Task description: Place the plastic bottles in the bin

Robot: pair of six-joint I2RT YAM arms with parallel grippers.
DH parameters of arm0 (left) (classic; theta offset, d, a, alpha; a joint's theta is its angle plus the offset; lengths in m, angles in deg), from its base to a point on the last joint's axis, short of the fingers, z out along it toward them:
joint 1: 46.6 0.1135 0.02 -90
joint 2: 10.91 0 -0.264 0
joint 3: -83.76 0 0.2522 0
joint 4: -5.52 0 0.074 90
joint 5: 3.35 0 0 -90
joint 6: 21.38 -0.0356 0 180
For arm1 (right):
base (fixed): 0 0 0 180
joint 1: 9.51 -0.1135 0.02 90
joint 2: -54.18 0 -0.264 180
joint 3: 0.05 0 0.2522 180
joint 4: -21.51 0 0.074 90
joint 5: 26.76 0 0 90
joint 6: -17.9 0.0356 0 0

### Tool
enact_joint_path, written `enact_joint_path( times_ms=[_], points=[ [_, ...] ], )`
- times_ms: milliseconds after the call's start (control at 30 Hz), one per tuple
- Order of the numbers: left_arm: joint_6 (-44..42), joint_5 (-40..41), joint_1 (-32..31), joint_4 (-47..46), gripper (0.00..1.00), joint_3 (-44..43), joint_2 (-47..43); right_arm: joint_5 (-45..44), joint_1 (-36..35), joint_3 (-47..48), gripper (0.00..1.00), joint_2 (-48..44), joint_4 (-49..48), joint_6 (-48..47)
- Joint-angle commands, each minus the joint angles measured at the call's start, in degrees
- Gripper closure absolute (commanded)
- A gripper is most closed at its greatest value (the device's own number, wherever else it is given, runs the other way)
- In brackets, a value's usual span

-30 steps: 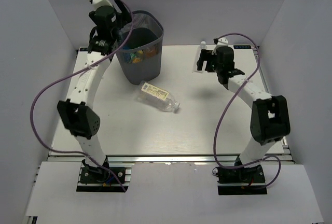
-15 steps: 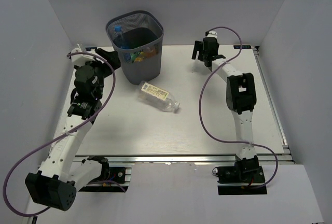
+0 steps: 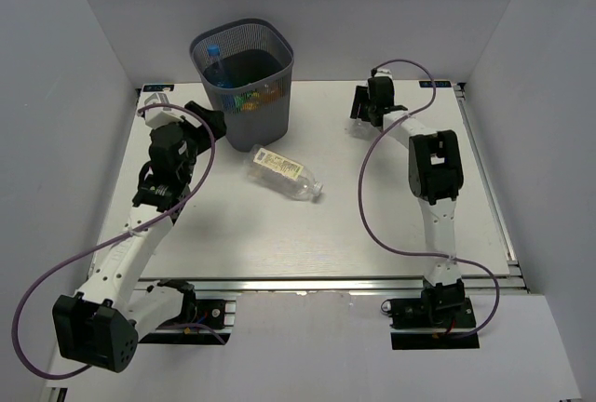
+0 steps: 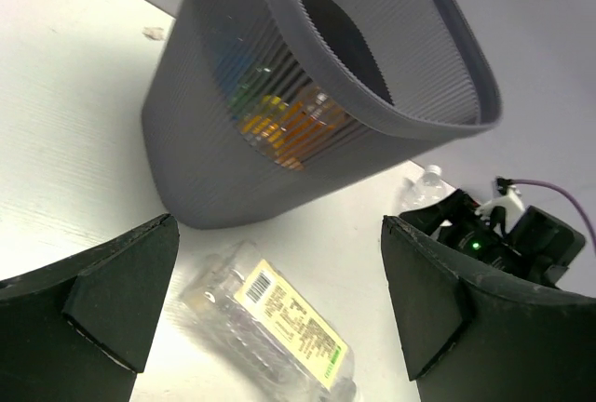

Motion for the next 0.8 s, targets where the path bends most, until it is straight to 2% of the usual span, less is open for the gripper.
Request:
enact_joint_path(
  times_ms=[0, 100, 167, 200, 267, 300, 333, 400, 433, 533, 633, 767],
  points=[
    [1.6, -4.7, -0.3, -0.5, 0.02, -1.2, -2.1, 1.4, 0.0, -8.1, 0.70, -8.5, -4.8, -2.1],
    [3.0, -9.1, -0.3, -2.0, 0.02, 0.2, -2.5, 3.4, -0.3, -20.9, 0.74, -17.9, -10.3, -2.7],
    [3.9, -12.8, -0.7, -3.0, 0.02, 0.7, -2.0, 8.1, -0.7, -28.2, 0.76, -23.2, -13.7, -2.8],
    [4.1, -13.8, -1.0, -3.4, 0.02, 0.7, -1.6, 10.1, -1.2, -35.3, 0.78, -28.5, -16.8, -2.7],
    [4.4, -16.2, -3.1, -3.6, 0.02, 0.1, 0.2, 17.5, -1.8, -42.3, 0.79, -36.6, -20.3, -2.3],
    [4.3, -16.2, -4.0, -3.8, 0.02, -0.2, 0.7, 20.0, -2.4, -49.1, 0.80, -39.4, -25.1, -2.2],
    [4.2, -16.0, -6.3, -4.0, 0.02, -0.6, 1.7, 26.6, -2.7, -52.0, 0.80, -41.6, -27.7, -2.2],
    [3.9, -15.1, -10.1, -5.0, 0.02, -1.1, 2.6, 33.9, -3.2, -57.8, 0.80, -47.1, -32.2, -1.9],
    [4.0, -14.9, -11.1, -5.7, 0.02, -1.3, 3.3, 39.8, -3.5, -58.8, 0.80, -48.4, -32.5, -1.7],
    [4.8, -15.7, -14.9, -10.1, 0.02, -1.1, 4.7, 48.8, -5.5, -61.7, 0.80, -52.5, -33.3, -1.8],
    [5.6, -17.5, -17.2, -13.6, 0.02, -1.2, 6.4, 53.4, -8.8, -64.7, 0.80, -58.3, -36.3, -1.7],
    [5.8, -18.7, -20.7, -15.9, 0.02, -2.2, 9.7, 55.3, -12.7, -65.4, 0.80, -62.1, -36.2, -1.7]
  ],
)
